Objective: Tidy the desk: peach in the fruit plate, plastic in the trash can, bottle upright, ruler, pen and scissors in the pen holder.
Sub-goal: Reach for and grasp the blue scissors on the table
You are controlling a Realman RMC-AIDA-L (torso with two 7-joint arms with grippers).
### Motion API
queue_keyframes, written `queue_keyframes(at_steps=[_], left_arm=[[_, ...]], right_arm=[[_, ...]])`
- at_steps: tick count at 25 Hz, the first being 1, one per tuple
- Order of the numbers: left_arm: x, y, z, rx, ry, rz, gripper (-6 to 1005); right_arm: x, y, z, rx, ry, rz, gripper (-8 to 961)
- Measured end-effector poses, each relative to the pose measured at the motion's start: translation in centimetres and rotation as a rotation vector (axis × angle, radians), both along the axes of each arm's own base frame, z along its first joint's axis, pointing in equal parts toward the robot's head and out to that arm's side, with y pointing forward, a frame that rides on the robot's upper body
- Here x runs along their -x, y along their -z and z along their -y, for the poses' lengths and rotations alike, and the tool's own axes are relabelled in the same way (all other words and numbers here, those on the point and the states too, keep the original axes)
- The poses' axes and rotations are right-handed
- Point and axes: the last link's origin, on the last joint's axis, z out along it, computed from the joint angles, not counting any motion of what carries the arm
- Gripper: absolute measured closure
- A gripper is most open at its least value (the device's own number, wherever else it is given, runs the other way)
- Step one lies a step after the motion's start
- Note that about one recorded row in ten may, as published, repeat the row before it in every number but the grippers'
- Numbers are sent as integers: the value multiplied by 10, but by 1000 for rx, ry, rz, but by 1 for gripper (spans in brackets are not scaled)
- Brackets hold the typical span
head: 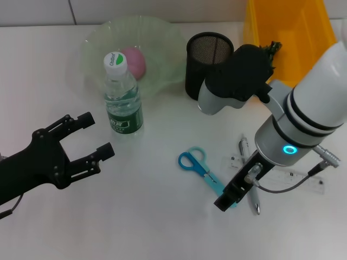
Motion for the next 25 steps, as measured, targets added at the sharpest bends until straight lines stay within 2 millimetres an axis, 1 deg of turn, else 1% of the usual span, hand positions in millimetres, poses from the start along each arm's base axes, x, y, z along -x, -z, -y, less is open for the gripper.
queue_keyframes(at_steps=[5, 13, 19, 25], left_arm=[[1, 1, 1, -2, -4, -2, 139], [1, 1, 0, -5, -5, -6, 139], [0, 1, -1, -6, -2, -9, 139], [0, 1, -2, -8, 1, -10, 139]], right_arm=[[-4, 8, -4, -3, 0, 12, 366], [-4, 13, -8, -8, -20, 26, 434], [-3, 16, -13, -16, -31, 30, 635], [3, 17, -17, -25, -48, 21, 637]])
